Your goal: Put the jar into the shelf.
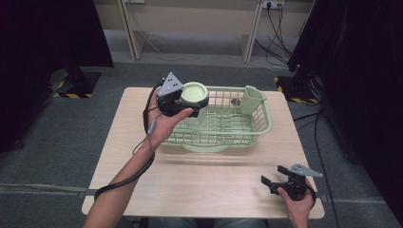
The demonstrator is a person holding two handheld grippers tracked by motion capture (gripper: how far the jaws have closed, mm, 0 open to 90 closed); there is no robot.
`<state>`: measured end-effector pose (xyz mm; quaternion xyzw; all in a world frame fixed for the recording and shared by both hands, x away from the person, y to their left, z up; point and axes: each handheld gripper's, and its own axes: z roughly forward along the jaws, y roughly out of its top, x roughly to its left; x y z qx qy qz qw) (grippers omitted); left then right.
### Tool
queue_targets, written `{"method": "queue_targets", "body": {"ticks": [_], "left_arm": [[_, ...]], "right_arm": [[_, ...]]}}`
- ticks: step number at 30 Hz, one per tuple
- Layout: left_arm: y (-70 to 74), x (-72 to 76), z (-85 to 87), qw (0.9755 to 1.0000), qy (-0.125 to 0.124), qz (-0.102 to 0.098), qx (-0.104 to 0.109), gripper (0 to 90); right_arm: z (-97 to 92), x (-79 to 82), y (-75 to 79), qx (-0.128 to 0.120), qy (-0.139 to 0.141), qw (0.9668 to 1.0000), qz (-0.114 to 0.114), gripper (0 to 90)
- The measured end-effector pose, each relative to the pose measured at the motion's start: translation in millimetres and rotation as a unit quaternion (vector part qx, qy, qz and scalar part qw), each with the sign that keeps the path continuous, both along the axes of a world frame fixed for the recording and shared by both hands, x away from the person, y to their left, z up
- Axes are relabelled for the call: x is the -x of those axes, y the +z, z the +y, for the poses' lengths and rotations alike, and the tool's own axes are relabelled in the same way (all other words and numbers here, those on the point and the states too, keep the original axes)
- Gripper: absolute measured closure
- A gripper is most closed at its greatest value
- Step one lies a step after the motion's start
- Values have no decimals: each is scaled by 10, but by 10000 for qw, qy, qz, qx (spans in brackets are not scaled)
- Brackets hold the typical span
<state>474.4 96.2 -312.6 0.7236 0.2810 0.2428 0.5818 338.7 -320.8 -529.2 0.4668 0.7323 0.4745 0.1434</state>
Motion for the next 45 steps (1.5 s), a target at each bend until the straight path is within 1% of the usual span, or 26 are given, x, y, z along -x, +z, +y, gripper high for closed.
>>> {"method": "queue_targets", "body": {"ticks": [1,2,3,4,6,7,9,10,12,13,15,16,17,23,33,38,45], "left_arm": [[0,0,0,10000,0,0,0,112],[-24,-76,-20,10000,20,60,51,112],[-24,-76,-20,10000,20,60,51,112],[-60,-144,-44,9999,51,109,48,112],[-60,-144,-44,9999,51,109,48,112],[-113,-219,-67,9998,105,175,-19,112],[-113,-219,-67,9998,105,175,-19,112],[-184,-307,-82,9994,190,270,-90,112],[-184,-307,-82,9994,190,270,-90,112],[-256,-405,-97,9987,290,391,-152,112],[-256,-405,-97,9987,290,391,-152,112],[-319,-494,-114,9977,351,534,-217,112],[-319,-494,-114,9977,351,534,-217,112],[-427,-627,-164,9956,454,740,-347,112],[-542,-755,-287,9915,453,1050,-627,112],[-612,-810,-323,9886,468,1198,-787,113],[-690,-850,-355,9851,489,1377,-904,113]], "right_arm": [[0,0,0,0,0,10000,0,33],[0,1,0,-3,7,10000,5,33],[0,1,0,-3,7,10000,5,33],[-2,0,0,-4,11,10000,-5,33],[-2,0,0,-2,25,10000,-1,33],[-2,0,0,-2,25,10000,-1,33],[-3,0,0,-2,35,10000,-10,33],[-3,0,0,-2,35,10000,-10,33],[-4,1,0,-14,21,10000,-4,33],[-4,1,0,-14,21,10000,-4,33],[-2,-1,0,-5,23,10000,5,33],[-2,-1,0,-5,23,10000,5,34],[-2,-1,0,-5,23,10000,5,34],[-3,-1,-1,-22,33,10000,4,33],[-4,2,-1,-22,40,10000,-33,34],[-1,3,1,-9,43,10000,-27,35],[0,5,1,-7,48,10000,-33,35]]}}
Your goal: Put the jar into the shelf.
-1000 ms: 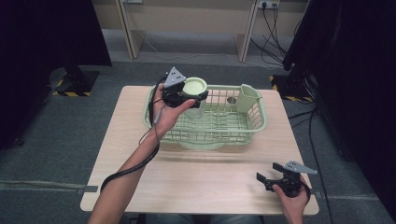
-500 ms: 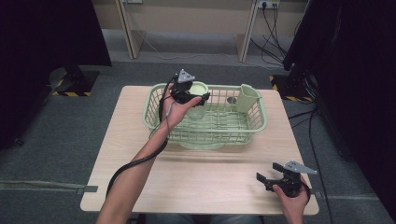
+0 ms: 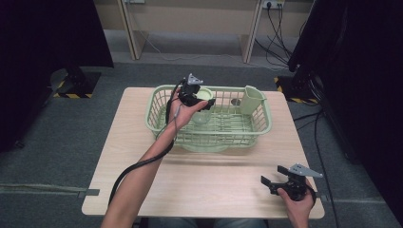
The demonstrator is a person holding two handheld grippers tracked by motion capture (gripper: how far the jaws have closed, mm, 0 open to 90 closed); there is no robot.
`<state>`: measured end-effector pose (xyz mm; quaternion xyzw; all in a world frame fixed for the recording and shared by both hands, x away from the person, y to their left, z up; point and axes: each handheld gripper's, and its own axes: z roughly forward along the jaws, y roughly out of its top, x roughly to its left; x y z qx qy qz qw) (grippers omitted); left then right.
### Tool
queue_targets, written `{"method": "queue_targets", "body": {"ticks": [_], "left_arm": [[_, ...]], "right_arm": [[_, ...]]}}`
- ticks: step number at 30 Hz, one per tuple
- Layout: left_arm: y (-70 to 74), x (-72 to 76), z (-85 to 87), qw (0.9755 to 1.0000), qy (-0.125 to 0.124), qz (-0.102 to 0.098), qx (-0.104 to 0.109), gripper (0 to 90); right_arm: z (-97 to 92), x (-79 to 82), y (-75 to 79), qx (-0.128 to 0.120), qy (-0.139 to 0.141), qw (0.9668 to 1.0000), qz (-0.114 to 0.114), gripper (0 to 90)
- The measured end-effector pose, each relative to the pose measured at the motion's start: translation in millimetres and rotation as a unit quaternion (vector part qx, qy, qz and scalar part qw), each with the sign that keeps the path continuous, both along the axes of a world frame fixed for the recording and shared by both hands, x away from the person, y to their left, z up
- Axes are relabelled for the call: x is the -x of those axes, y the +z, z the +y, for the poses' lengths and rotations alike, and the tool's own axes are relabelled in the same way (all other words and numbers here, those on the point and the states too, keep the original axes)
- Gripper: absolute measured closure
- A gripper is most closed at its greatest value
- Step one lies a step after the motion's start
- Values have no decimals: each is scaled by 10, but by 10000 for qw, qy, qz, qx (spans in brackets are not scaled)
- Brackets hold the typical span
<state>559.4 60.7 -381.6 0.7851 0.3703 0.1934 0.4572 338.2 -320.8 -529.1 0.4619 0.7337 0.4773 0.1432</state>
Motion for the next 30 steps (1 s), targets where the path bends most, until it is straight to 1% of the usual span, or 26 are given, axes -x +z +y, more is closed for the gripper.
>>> {"method": "queue_targets", "body": {"ticks": [7,11,22,30], "left_arm": [[-83,-52,-28,9996,31,205,-173,113],[-129,-80,-38,9994,61,290,-198,113],[-194,-103,-45,9988,84,368,-303,113],[-227,-103,-65,9986,46,392,-346,113]], "right_arm": [[2,0,0,9,9,10000,-2,35],[0,-1,0,4,12,10000,-6,35],[3,1,0,4,18,10000,-4,35],[3,1,-1,-4,27,10000,-5,36]]}}
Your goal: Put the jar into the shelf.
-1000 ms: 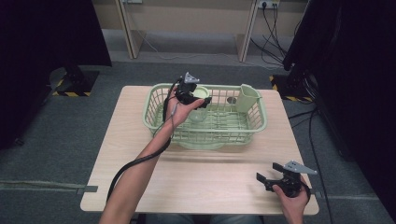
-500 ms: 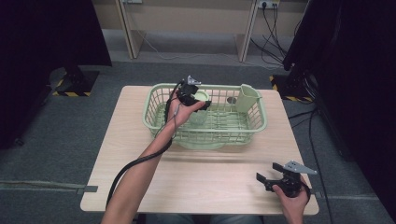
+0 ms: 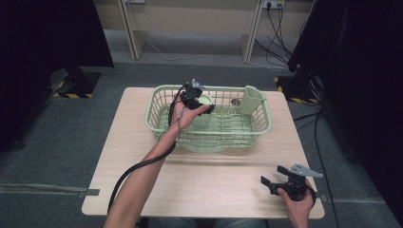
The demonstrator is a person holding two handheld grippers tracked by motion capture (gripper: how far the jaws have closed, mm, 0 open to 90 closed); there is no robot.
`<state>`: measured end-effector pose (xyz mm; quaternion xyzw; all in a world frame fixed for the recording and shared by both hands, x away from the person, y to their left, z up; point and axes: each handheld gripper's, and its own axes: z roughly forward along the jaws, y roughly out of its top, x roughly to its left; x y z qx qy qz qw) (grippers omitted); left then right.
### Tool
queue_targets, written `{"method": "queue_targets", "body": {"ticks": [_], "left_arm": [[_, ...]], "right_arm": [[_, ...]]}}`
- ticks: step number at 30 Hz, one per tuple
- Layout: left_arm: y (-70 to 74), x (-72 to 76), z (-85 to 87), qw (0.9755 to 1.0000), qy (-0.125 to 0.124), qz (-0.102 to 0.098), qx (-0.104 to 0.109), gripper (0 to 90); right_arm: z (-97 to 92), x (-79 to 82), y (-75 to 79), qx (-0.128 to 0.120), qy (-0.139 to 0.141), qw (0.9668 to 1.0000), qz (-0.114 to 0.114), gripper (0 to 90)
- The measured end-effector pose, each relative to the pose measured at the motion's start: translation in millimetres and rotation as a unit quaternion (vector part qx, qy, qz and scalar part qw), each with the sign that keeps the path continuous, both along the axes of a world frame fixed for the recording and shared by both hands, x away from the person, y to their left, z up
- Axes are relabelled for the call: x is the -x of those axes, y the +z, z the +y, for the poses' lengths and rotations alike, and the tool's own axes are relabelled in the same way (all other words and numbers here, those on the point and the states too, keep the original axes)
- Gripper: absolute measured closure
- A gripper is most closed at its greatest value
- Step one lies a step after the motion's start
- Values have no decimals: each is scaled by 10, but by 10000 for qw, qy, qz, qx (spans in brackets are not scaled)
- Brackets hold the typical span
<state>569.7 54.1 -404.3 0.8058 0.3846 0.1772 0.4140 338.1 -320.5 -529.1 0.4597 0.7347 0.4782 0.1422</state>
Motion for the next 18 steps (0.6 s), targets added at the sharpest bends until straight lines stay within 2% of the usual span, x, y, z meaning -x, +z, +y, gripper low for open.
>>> {"method": "queue_targets", "body": {"ticks": [7,14,18], "left_arm": [[3,18,-3,10000,11,34,-70,111],[17,47,-20,9997,-57,78,-232,109],[11,51,-15,9997,-87,58,-229,108]], "right_arm": [[3,2,0,9,0,10000,-2,37],[5,4,1,20,2,10000,-1,37],[5,3,0,21,8,10000,-10,37]]}}
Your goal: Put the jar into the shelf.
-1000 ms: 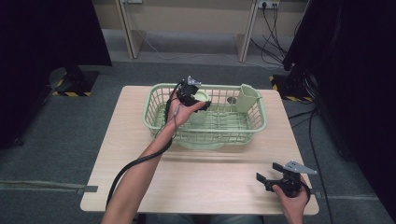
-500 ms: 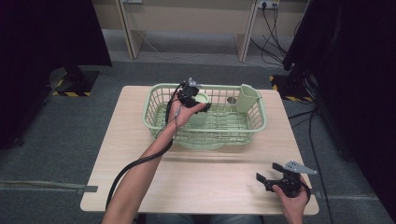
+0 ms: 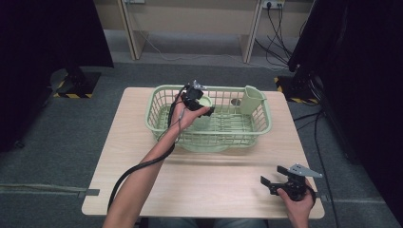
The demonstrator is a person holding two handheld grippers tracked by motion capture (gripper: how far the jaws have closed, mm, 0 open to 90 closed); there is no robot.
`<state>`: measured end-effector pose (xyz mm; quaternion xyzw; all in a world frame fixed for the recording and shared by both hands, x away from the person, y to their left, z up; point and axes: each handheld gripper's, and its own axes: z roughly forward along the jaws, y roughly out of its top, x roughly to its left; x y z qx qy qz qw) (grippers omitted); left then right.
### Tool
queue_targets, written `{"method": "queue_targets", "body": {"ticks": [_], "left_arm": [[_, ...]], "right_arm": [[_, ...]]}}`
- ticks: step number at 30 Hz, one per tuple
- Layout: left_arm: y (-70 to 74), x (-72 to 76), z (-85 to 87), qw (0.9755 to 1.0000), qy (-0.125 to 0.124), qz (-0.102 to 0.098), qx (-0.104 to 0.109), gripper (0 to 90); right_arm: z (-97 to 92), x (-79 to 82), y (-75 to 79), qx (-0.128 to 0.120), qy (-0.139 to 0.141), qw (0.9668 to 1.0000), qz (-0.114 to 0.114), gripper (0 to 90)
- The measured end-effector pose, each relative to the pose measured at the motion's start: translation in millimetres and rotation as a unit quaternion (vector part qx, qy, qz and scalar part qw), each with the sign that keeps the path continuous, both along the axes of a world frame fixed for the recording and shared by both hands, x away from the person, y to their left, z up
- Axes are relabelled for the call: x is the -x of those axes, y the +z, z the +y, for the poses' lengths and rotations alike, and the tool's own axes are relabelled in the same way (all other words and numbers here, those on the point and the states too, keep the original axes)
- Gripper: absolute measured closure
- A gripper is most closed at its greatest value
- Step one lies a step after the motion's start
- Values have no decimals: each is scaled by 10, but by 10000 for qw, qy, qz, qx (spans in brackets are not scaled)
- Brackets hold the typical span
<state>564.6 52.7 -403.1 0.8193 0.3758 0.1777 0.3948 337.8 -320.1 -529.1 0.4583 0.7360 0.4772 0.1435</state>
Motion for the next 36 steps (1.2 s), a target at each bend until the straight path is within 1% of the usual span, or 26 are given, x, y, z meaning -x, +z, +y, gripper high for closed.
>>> {"method": "queue_targets", "body": {"ticks": [4,6,8,13,16,26,29,34,36], "left_arm": [[6,7,10,10000,-32,34,-37,105],[8,7,15,9999,-38,75,-74,82],[9,11,25,9999,-39,70,-83,64],[4,24,34,9999,-40,43,-90,54],[25,34,41,10000,-26,28,-49,38],[123,119,102,9999,-66,-112,-25,34],[145,145,106,9999,-88,-140,-49,33],[202,208,107,9996,-127,-255,-33,33],[218,226,112,9995,-129,-273,-35,34]], "right_arm": [[0,-1,0,-5,-2,10000,4,37],[1,-1,0,-3,-1,10000,10,37],[2,-1,0,4,-1,10000,7,37],[2,-2,-1,9,1,10000,8,37],[2,-2,0,3,1,10000,13,37],[4,-2,0,4,0,10000,28,37],[1,-3,0,0,2,10000,30,37],[1,-3,-1,-4,-6,10000,27,37],[1,-3,-1,-7,-4,10000,24,37]]}}
